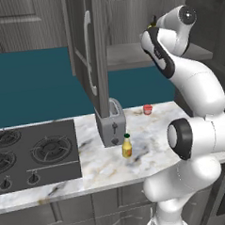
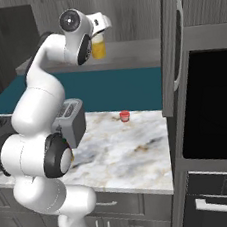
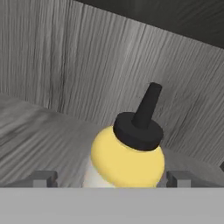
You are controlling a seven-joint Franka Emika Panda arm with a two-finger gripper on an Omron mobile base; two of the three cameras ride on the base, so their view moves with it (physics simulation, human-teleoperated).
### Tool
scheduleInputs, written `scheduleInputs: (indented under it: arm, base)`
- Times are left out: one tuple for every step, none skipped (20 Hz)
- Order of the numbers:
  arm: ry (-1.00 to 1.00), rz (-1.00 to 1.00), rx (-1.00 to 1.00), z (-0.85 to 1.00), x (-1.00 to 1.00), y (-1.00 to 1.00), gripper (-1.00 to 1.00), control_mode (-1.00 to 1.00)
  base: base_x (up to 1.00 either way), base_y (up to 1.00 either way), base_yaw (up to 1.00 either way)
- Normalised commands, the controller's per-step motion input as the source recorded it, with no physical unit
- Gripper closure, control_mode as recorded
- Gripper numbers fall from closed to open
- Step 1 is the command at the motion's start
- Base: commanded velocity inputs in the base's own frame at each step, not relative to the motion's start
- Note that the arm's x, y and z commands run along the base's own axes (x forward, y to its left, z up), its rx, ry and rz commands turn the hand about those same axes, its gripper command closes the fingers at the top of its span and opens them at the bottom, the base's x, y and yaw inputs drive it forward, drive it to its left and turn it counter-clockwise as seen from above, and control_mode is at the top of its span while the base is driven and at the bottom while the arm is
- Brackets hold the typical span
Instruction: Pick the mustard and mustard from the counter and place them in the cabinet.
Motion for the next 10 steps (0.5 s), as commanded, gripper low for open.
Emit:
scheduleInputs:
  arm:
    - [-0.04,0.00,-0.06,0.00,0.00,0.00,-1.00,-1.00]
    - [-0.04,0.00,-0.05,-0.01,0.00,0.00,-1.00,-1.00]
    - [-0.02,0.00,-0.07,-0.05,0.00,0.00,-1.00,-1.00]
    - [-0.02,0.00,-0.07,-0.08,0.03,0.00,-1.00,-1.00]
    - [-0.03,0.00,-0.07,-0.10,0.07,0.00,-1.00,-1.00]
    - [-0.04,0.00,-0.08,-0.11,0.06,0.00,-1.00,-1.00]
    - [-0.05,0.00,-0.06,-0.08,0.00,0.00,-1.00,-1.00]
    - [-0.04,0.00,-0.04,-0.05,0.00,0.00,-1.00,-1.00]
    - [-0.05,0.00,-0.03,-0.01,0.00,0.00,-1.00,-1.00]
    - [-0.05,0.00,-0.02,0.00,-0.02,0.00,-1.00,-1.00]
  base:
    - [0.00,0.00,0.00]
    - [0.00,0.00,0.00]
    - [0.00,0.00,0.00]
    - [0.00,0.00,0.00]
    - [0.00,0.00,0.00]
    - [0.00,0.00,0.00]
    - [0.00,0.00,0.00]
    - [0.00,0.00,0.00]
    - [0.00,0.00,0.00]
    - [0.00,0.00,0.00]
